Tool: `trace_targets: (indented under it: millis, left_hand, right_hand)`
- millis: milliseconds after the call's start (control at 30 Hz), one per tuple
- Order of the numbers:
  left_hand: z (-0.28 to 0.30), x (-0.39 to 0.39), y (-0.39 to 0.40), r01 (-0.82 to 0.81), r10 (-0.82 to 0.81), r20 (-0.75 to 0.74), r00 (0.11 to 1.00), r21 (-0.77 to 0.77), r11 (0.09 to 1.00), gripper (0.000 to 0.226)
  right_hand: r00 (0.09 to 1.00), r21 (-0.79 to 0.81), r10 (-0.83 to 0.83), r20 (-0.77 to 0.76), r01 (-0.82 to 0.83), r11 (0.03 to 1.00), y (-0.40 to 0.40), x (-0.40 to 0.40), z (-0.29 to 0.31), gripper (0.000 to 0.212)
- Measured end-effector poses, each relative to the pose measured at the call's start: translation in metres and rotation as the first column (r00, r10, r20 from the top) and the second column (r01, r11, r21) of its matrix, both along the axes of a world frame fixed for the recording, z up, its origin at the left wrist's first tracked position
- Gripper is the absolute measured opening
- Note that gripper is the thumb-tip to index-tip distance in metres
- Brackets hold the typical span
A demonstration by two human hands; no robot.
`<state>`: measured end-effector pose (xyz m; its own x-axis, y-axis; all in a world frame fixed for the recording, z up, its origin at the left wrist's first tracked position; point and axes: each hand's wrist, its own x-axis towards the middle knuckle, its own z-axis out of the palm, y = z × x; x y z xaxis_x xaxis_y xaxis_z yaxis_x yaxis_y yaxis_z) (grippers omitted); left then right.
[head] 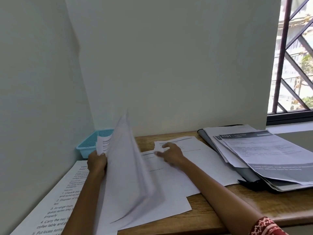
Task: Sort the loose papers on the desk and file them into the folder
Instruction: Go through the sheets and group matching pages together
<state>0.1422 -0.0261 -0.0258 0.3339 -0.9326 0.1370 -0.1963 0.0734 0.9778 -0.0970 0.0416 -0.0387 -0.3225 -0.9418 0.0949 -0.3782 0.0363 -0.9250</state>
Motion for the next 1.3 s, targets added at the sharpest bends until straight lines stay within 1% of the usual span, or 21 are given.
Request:
trace_targets:
  millis: [33,67,100,133,200,233,267,367,433,467,533,600,700,800,867,933,1000,1067,1133,1200,1300]
  left_hand:
    - [0.000,-0.002,0.001,-0.049,0.051,0.090,0.995,-0.018,0.999,0.029]
    - [0.000,-0.004,0.001,-0.070,0.078,0.141,0.987,-0.058,0.996,0.027]
    - [0.001,-0.006,0.003,-0.065,0.080,0.194,0.978,-0.081,0.995,0.027]
    - [0.002,-0.009,0.004,-0.054,0.076,0.221,0.972,-0.103,0.993,0.027]
    - [0.003,-0.011,0.004,-0.001,0.034,0.236,0.971,-0.137,0.991,0.030]
    - [0.003,-0.012,0.006,0.034,-0.005,0.196,0.981,-0.145,0.989,0.030]
    - [0.003,-0.013,0.006,0.070,-0.052,0.124,0.991,-0.152,0.986,0.031]
    - [0.010,-0.015,0.010,0.114,-0.121,-0.059,0.991,-0.107,0.988,0.027]
    - [0.013,-0.014,0.010,0.146,-0.149,-0.135,0.980,-0.034,0.989,0.019]
    - [0.017,-0.016,0.010,0.180,-0.183,-0.165,0.969,-0.029,0.983,0.020]
    - [0.036,-0.024,0.012,0.235,-0.250,-0.150,0.957,-0.111,0.966,0.021]
    - [0.068,-0.031,0.009,0.228,-0.265,-0.113,0.958,-0.269,0.936,0.022]
    - [0.125,-0.038,0.013,0.202,-0.265,-0.064,0.962,-0.485,0.851,0.028]
    - [0.146,-0.043,0.028,0.209,-0.234,0.033,0.972,-0.579,0.788,0.028]
    - [0.134,-0.045,0.041,0.198,-0.203,0.059,0.977,-0.597,0.778,0.019]
    - [0.105,-0.043,0.048,0.164,-0.180,0.031,0.983,-0.584,0.795,0.015]
    - [0.075,-0.036,0.047,0.125,-0.162,-0.020,0.987,-0.546,0.829,0.024]
    - [0.059,-0.032,0.044,0.110,-0.152,-0.045,0.987,-0.492,0.863,0.025]
    - [0.061,-0.031,0.040,0.120,-0.165,-0.062,0.984,-0.450,0.885,0.021]
    - [0.070,-0.032,0.034,0.102,-0.154,-0.101,0.983,-0.399,0.911,0.026]
    - [0.073,-0.028,0.020,-0.002,-0.040,-0.189,0.981,-0.216,0.976,0.038]
  right_hand:
    - [0.975,-0.027,0.054,0.215,-0.049,0.998,0.003,0.001,0.007,0.055]
    - [0.924,-0.055,0.115,0.364,-0.102,0.993,0.005,-0.001,0.013,0.051]
    - [0.882,-0.068,0.170,0.440,-0.156,0.985,0.005,-0.003,0.017,0.051]
    - [0.863,-0.068,0.208,0.460,-0.199,0.978,0.005,-0.004,0.020,0.053]
    - [0.893,-0.034,0.242,0.380,-0.248,0.968,0.007,-0.002,0.018,0.042]
    - [0.914,-0.020,0.242,0.326,-0.250,0.968,0.006,0.000,0.014,0.031]
    - [0.927,-0.029,0.233,0.294,-0.235,0.972,0.005,0.001,0.010,0.027]
    - [0.955,-0.165,0.148,0.255,-0.108,0.980,0.004,0.006,0.008,0.035]
    - [0.966,-0.277,0.083,0.246,-0.011,0.961,0.003,0.004,0.012,0.027]
    - [0.967,-0.312,0.055,0.250,0.026,0.950,0.004,0.004,0.019,0.021]
    - [0.973,-0.375,0.003,0.230,0.086,0.923,0.004,0.005,0.039,0.016]
    - [0.982,-0.483,-0.052,0.183,0.136,0.865,0.003,0.006,0.069,0.011]
    - [0.984,-0.616,-0.083,0.157,0.164,0.771,0.006,0.009,0.117,0.005]
    - [0.987,-0.696,-0.105,0.118,0.158,0.700,0.013,0.014,0.136,0.012]
    - [0.987,-0.689,-0.132,0.092,0.158,0.707,0.016,0.019,0.122,0.014]
    - [0.987,-0.628,-0.151,0.053,0.150,0.764,0.018,0.020,0.089,0.020]
    - [0.991,-0.534,-0.135,0.019,0.125,0.836,0.022,0.020,0.053,0.026]
    - [0.996,-0.450,-0.087,0.000,0.077,0.889,0.030,0.021,0.033,0.027]
    - [0.996,-0.438,-0.070,-0.050,0.041,0.898,0.037,0.023,0.035,0.030]
    - [0.988,-0.479,-0.067,-0.143,-0.010,0.878,0.044,0.026,0.054,0.032]
    - [0.966,-0.529,-0.004,-0.259,-0.139,0.837,0.052,0.037,0.084,0.019]
